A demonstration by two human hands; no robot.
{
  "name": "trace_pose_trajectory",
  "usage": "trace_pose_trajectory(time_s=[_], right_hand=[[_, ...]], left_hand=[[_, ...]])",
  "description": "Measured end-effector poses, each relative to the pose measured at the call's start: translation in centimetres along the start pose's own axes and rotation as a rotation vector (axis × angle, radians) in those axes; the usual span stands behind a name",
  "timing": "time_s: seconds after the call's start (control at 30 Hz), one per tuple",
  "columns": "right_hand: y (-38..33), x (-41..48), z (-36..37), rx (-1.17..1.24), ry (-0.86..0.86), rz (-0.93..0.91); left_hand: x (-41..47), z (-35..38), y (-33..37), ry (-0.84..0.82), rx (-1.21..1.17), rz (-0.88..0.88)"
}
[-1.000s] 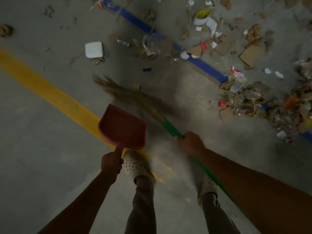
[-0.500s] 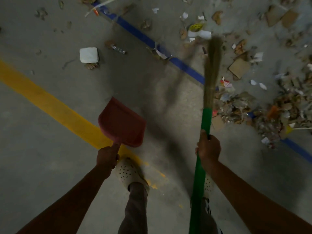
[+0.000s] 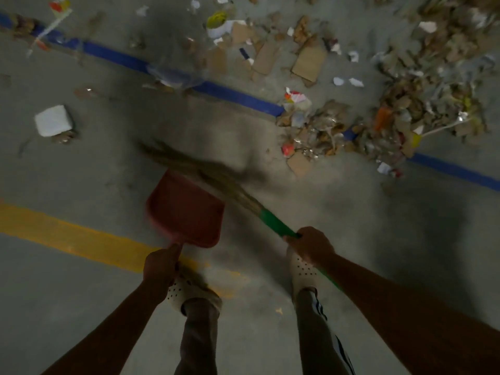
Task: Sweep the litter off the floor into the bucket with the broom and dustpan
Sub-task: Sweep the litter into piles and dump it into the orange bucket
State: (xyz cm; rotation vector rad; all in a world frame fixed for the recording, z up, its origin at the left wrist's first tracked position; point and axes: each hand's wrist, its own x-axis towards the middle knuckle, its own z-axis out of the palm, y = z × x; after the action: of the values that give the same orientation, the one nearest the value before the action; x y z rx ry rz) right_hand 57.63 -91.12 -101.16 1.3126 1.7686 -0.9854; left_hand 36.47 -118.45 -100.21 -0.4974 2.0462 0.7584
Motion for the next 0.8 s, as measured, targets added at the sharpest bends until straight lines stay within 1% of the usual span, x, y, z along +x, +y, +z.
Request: trace_pose_trajectory(time_s=[0.07, 0.17, 0.27, 0.33, 0.43, 0.63, 0.8], right_hand=[[4.8, 0.4, -2.1, 0.105, 0.038, 0.122], [12.0, 0.8, -6.6, 0.291, 0.162, 0.287], [16.6, 1.1, -11.5, 0.410, 0.290, 0.377], [18.0, 1.3, -13.9, 0.464, 0.396, 0.384], [19.4, 0.8, -16.7, 0.579, 0.511, 0.309], [20.3, -1.4, -17.6, 0.725, 0.522, 0.208], [21.4, -3.3, -15.2, 0.617, 0.366, 0.158]], left_hand=[[-0.8, 2.1, 1.0, -0.014, 0.016, 0.026], [-2.1, 6.9, 3.0, -0.059, 0.052, 0.032], [-3.3, 11.8, 5.3, -0.091, 0.069, 0.058], [-3.9, 14.3, 6.6, -0.095, 0.057, 0.081], [-5.5, 17.9, 8.6, -0.108, 0.071, 0.127], [-8.4, 22.1, 12.5, -0.111, 0.143, 0.167], [-9.5, 23.2, 13.3, -0.100, 0.182, 0.196]])
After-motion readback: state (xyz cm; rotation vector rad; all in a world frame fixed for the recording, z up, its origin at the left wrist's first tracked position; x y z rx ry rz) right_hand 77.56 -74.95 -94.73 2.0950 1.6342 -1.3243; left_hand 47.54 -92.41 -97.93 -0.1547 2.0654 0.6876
